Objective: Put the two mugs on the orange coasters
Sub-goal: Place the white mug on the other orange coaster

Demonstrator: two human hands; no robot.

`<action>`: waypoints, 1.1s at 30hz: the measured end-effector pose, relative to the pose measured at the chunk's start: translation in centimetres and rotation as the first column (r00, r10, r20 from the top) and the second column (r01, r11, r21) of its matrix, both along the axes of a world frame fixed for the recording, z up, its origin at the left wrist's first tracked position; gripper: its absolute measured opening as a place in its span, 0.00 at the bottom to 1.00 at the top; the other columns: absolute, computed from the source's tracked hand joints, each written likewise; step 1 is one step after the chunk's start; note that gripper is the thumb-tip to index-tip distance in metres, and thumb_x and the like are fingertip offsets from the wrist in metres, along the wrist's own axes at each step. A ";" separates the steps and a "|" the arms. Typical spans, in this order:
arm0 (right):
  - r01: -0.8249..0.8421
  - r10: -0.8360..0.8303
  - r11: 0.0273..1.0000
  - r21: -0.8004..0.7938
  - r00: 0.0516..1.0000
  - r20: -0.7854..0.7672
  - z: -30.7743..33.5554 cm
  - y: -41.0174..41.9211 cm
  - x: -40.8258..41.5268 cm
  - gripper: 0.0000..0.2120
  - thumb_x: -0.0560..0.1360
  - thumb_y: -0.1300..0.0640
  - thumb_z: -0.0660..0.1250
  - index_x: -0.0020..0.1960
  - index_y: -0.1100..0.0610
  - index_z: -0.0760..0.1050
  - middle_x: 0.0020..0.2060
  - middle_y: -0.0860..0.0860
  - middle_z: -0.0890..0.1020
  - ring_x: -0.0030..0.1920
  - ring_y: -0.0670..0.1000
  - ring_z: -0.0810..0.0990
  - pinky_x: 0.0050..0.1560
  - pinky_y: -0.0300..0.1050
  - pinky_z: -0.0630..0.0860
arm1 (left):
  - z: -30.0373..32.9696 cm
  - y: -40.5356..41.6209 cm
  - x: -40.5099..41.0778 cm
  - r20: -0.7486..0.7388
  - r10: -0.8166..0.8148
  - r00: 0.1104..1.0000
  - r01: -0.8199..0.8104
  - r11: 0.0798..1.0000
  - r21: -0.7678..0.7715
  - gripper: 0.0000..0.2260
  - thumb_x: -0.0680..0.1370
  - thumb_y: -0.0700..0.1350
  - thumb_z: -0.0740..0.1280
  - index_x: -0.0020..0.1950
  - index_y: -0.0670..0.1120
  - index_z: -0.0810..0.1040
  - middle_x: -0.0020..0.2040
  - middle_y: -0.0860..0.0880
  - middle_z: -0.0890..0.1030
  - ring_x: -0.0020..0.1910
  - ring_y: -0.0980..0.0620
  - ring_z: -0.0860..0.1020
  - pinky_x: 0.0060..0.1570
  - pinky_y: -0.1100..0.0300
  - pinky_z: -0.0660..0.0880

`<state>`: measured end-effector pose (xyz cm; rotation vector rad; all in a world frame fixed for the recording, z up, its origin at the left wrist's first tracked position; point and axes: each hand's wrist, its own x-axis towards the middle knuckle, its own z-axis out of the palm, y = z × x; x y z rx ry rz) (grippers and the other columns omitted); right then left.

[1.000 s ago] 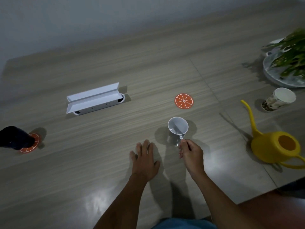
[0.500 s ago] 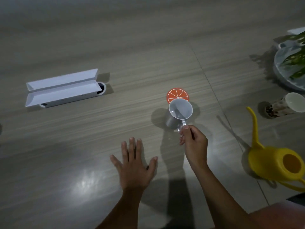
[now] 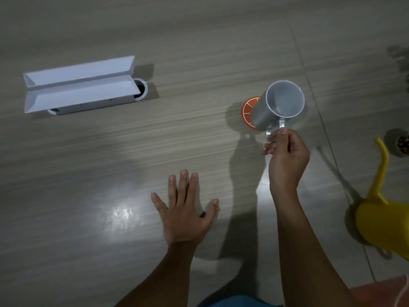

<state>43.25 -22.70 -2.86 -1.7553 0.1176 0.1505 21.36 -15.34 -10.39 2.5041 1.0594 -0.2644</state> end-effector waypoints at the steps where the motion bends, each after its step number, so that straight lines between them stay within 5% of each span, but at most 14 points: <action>1: 0.006 -0.006 1.000 0.012 1.000 -0.002 -0.1 0.1 0.3 0.13 0.81 0.55 0.63 0.40 0.53 0.79 0.37 0.54 0.83 0.31 0.49 0.78 0.38 0.46 0.78 | 0.0 0.0 -0.1 0.011 0.006 1.000 -0.006 1.000 -0.001 0.37 0.79 0.71 0.52 0.83 0.57 0.45 0.84 0.53 0.44 0.82 0.49 0.38 0.75 0.27 0.40; 33: -0.016 0.016 0.999 -0.032 1.000 0.001 -3.0 1.1 2.5 0.18 0.79 0.53 0.63 0.34 0.39 0.80 0.29 0.43 0.82 0.29 0.49 0.78 0.42 0.62 0.80 | -0.3 -0.2 0.0 0.075 0.030 0.997 -0.032 0.999 0.020 0.36 0.79 0.69 0.54 0.83 0.55 0.51 0.84 0.52 0.49 0.83 0.47 0.43 0.74 0.25 0.43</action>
